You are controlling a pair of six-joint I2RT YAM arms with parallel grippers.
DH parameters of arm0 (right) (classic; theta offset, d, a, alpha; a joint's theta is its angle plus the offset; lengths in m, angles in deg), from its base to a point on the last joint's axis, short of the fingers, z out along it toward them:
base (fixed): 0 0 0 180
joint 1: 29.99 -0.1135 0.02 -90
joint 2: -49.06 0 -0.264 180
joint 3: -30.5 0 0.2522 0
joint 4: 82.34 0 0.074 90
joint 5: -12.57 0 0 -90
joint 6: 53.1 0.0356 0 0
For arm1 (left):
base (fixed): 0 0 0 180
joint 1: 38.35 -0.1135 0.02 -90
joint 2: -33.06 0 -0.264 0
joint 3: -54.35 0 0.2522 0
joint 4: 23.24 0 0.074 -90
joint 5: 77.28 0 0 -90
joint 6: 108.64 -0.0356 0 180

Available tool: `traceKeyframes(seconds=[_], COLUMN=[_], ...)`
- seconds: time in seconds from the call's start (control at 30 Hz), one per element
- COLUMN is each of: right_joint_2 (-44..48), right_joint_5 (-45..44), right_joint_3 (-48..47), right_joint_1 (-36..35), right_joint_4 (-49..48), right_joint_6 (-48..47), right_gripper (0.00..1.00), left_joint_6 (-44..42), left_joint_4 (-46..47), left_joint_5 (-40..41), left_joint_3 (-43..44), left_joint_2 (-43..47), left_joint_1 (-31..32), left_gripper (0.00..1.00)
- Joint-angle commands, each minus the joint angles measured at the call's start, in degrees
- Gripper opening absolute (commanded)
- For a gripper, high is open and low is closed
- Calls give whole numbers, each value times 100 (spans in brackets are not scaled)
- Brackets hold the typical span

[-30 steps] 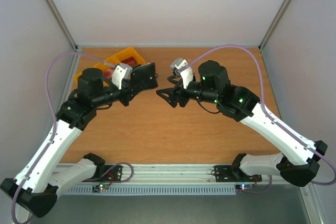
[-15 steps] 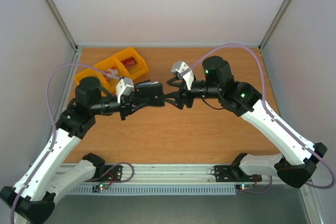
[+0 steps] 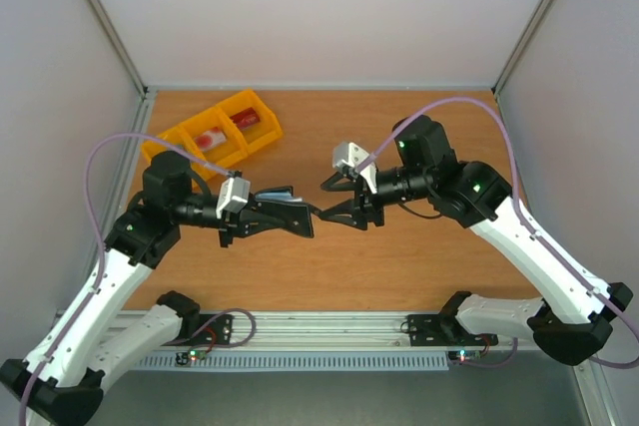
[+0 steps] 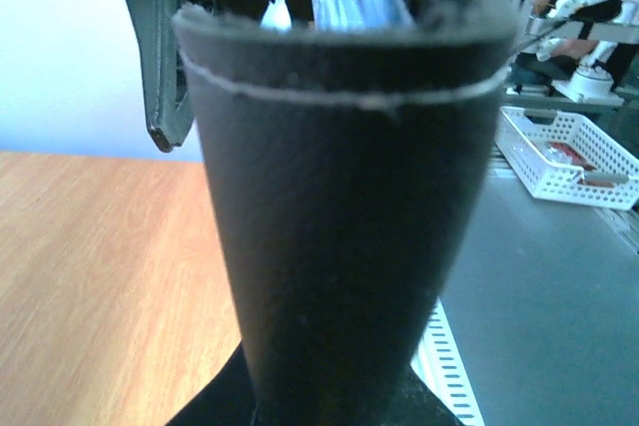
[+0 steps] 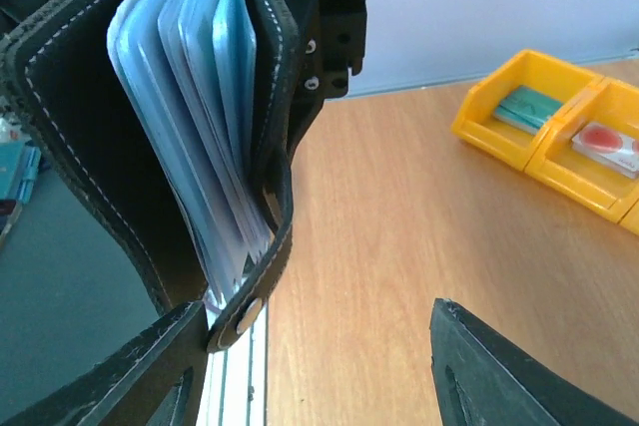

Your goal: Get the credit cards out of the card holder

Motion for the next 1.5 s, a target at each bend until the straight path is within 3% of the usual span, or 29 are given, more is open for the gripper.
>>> traceKeyframes(seconds=[0.0,0.17,0.27,0.37,0.53,0.7,0.8,1.07,1.17,1.47], right_joint_2=[209,-208,-229,-268,-296,-579,-721,-515,-476,-271], right_joint_5=[171,1158,1004,1124,1062,1139,829,351,488,980], right_joint_3=[11,-221,-6,76,2,-273,-346,-5,34,-333], right_joint_1=[53,22,-44,-59,-100,-478,-737,-828,-828,-811], right_joint_4=[124,-253,-772,-1186,-1200,-425,-203,-1148,-1288,-397], right_joint_6=[-184,390,665,917,810,280,196,532,605,-90], right_gripper=[61,61,61,54,49,65,66,40,36,51], left_joint_6=[-762,-372,-334,-567,-634,112,409,-117,-412,-1132], left_joint_4=[-184,171,223,90,37,698,1016,475,226,-147], left_joint_5=[-372,44,-158,-99,-76,169,114,-147,-205,-367], left_joint_3=[22,-41,-61,-110,-100,-103,-206,-179,-165,-196], left_joint_2=[136,71,60,105,43,-131,-114,-52,-16,75], left_joint_1=[7,34,46,140,206,219,243,336,351,359], left_gripper=[0,0,0,0,0,0,0,0,0,0])
